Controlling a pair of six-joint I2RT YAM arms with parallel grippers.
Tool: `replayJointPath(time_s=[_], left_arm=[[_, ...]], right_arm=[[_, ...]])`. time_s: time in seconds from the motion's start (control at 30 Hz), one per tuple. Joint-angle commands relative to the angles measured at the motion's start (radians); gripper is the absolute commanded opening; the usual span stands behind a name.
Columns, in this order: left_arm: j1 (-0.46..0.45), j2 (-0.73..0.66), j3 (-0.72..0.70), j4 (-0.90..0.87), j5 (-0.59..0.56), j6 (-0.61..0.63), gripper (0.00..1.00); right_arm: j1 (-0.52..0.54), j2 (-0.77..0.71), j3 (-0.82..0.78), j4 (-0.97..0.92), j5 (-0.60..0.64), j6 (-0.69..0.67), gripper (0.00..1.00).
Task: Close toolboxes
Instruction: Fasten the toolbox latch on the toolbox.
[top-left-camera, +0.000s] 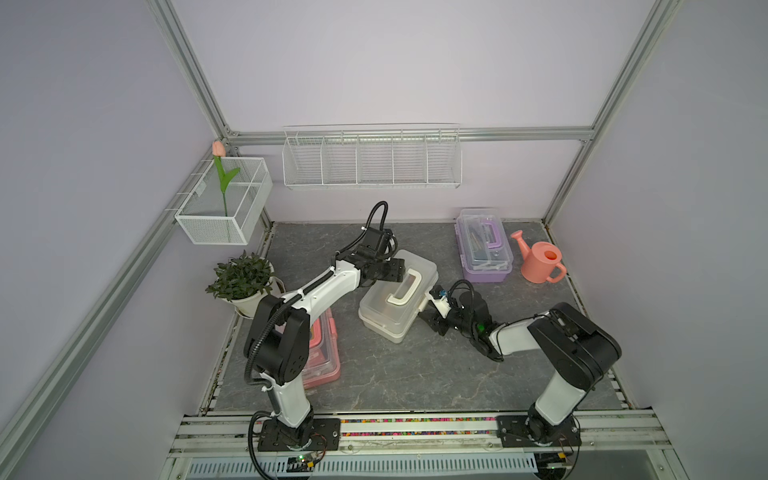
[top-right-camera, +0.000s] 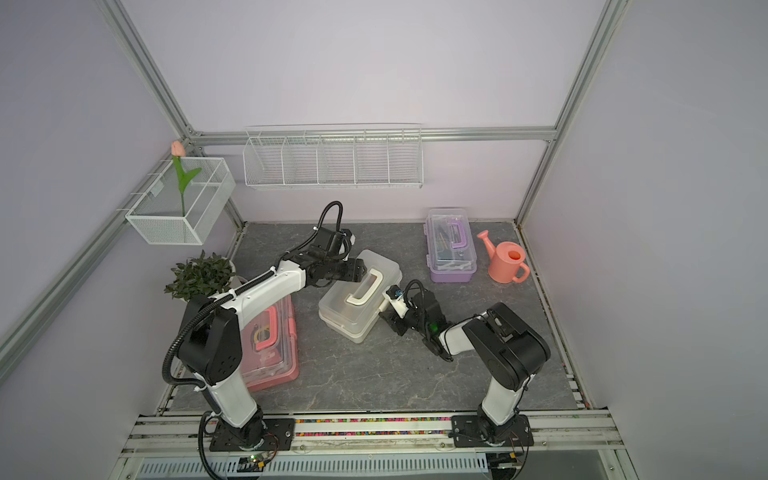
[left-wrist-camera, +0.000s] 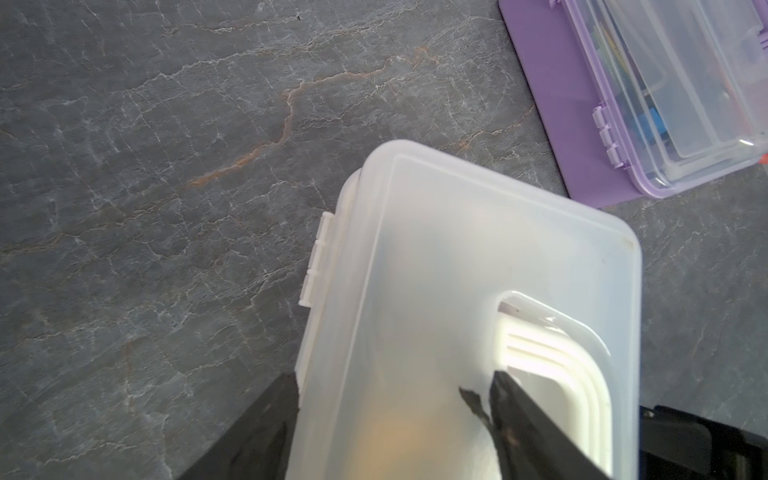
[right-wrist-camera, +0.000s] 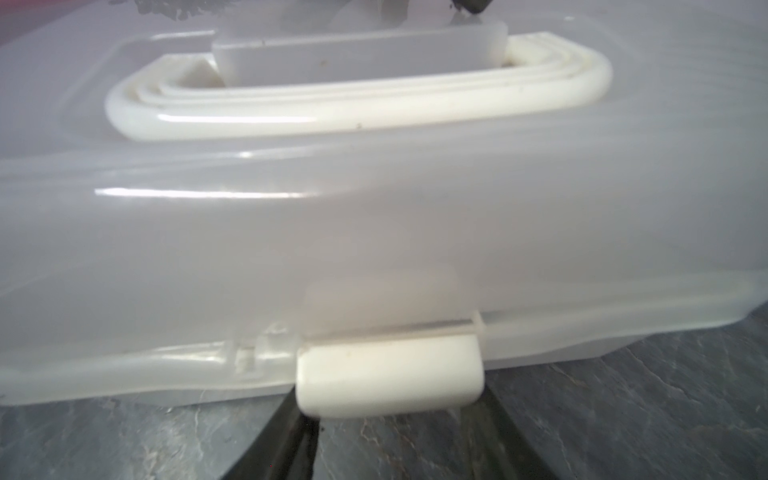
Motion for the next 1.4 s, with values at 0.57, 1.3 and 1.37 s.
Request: replayJointPath(time_s=[0.57, 1.3, 1.37], left_arm=[[-0.014, 0.048, -0.028, -0.074, 0.038, -0.008, 0.73], [-0.014, 0.047, -0.092, -0.041, 0.053, -0.018, 0.73], [-0.014, 0.043, -0.095, -0.041, 0.048, -0.017, 0.73]], right_arm=[[-0.001, -0.096, 0.039, -0.164, 0.007, -0.033, 0.46], [-0.002, -0.056, 0.242, -0.461, 0.019, -0.096, 0.41], [-0.001, -0.073, 0.246, -0.504, 0.027, -0.109, 0.41]])
